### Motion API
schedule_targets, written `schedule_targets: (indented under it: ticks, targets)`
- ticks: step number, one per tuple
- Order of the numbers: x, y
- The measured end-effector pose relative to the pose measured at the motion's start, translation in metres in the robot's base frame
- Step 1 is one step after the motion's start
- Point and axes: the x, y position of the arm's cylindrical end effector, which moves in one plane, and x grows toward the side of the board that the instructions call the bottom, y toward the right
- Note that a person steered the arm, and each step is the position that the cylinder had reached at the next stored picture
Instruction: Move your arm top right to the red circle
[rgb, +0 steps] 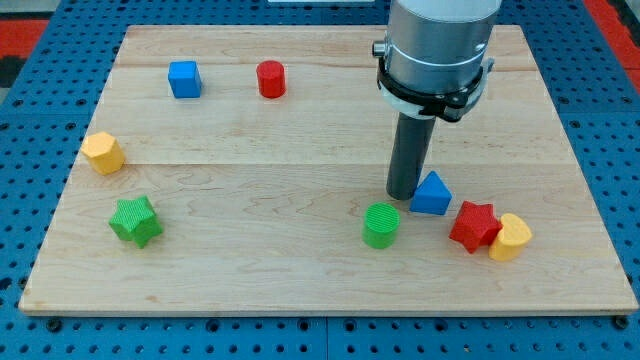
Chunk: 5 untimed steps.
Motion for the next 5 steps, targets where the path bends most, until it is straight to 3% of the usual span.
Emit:
schedule_targets:
  ticks: [1,3,5]
  targets:
    - [-0.062,-0.045]
    - [-0.194,-0.052]
    - [-0.201,-0.049]
